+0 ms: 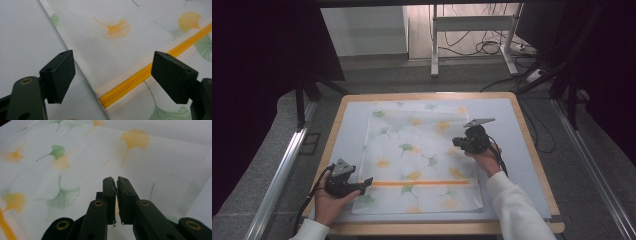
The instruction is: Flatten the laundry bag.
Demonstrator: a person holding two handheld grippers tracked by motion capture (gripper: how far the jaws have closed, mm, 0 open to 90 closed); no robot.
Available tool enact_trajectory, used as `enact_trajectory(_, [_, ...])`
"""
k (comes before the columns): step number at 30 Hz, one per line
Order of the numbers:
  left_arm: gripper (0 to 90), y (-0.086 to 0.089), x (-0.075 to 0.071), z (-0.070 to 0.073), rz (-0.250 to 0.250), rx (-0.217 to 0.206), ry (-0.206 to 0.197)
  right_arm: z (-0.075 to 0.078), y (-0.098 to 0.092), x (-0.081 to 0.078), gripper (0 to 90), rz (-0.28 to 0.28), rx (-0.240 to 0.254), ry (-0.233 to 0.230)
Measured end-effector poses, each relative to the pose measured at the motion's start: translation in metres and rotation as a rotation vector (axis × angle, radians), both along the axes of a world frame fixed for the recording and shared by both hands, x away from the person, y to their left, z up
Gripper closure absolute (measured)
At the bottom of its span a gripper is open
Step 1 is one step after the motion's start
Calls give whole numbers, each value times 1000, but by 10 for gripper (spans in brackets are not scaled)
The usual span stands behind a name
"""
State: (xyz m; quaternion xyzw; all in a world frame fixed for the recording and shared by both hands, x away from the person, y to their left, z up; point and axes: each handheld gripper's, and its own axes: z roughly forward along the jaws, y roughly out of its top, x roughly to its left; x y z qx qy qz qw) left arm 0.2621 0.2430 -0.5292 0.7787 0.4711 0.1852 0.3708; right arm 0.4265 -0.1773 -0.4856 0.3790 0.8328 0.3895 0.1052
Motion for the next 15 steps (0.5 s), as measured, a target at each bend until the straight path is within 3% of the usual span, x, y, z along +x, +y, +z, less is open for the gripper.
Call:
enact_trajectory(2, [190,0,0,0,1,0,-2,-1,1,8,857,-5,-1,5])
enact_trajectory(3, [190,0,-1,1,3,-1,-4,-5,5,26,883,-36,-9,7])
enact_trajectory(4, [190,0,-2,1,6,-5,-8,-5,5,26,883,-36,-9,7])
enact_trajectory(5, [191,0,-2,2,6,-5,-9,-10,7,45,892,-63,-13,21])
enact_trajectory(6, [191,0,-2,2,8,-4,-10,-10,7,45,892,-63,-13,21])
enact_trajectory(10, [191,0,0,0,4,-2,-5,-20,9,79,893,-132,-44,44])
enact_trajectory(15, [191,1,0,1,-4,1,-9,-31,7,98,893,-195,-65,84])
